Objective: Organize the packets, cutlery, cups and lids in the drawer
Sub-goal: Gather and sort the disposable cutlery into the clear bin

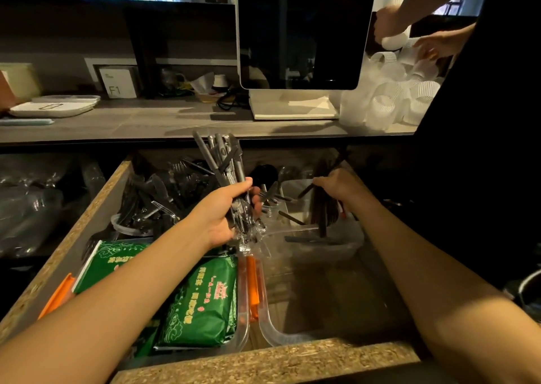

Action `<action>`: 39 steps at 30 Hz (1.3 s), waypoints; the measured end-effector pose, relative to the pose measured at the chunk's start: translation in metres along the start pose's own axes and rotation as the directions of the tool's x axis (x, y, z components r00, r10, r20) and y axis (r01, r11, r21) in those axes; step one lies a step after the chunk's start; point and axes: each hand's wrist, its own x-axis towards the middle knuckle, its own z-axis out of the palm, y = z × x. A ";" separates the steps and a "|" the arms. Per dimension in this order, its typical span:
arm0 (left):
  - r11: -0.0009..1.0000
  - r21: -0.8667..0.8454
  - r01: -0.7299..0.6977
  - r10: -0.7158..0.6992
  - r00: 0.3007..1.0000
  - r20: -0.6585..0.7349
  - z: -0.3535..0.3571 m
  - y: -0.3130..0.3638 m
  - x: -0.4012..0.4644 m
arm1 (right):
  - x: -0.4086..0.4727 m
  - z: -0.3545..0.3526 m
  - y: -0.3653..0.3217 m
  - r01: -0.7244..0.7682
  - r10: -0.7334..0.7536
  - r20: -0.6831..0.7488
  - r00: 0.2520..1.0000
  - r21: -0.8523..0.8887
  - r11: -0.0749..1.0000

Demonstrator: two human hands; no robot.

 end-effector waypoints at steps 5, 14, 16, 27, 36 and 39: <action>0.998 0.063 -0.030 0.032 0.999 -0.031 0.000 0.000 -0.001 | -0.001 0.002 -0.004 0.032 -0.053 -0.112 0.992 -0.180 0.983; 0.998 0.056 -0.020 0.012 0.992 0.123 0.009 0.004 -0.012 | -0.053 0.025 -0.058 0.159 -0.257 0.172 0.951 0.440 0.884; 0.993 0.114 -0.006 -0.012 0.988 0.154 0.009 0.003 -0.015 | -0.057 0.035 -0.062 0.208 -0.305 0.181 0.935 0.417 0.885; 0.992 0.123 -0.015 -0.007 0.985 0.173 0.011 0.000 -0.017 | -0.062 0.035 -0.063 0.076 -0.257 0.186 0.948 0.652 0.754; 0.973 0.222 -0.063 0.042 0.994 0.097 0.010 -0.004 -0.017 | -0.061 0.029 -0.059 0.080 -0.268 0.207 0.941 0.631 0.771; 0.972 0.230 -0.056 0.033 0.994 0.102 0.013 -0.004 -0.018 | -0.058 0.029 -0.056 0.066 -0.283 0.228 0.932 0.659 0.749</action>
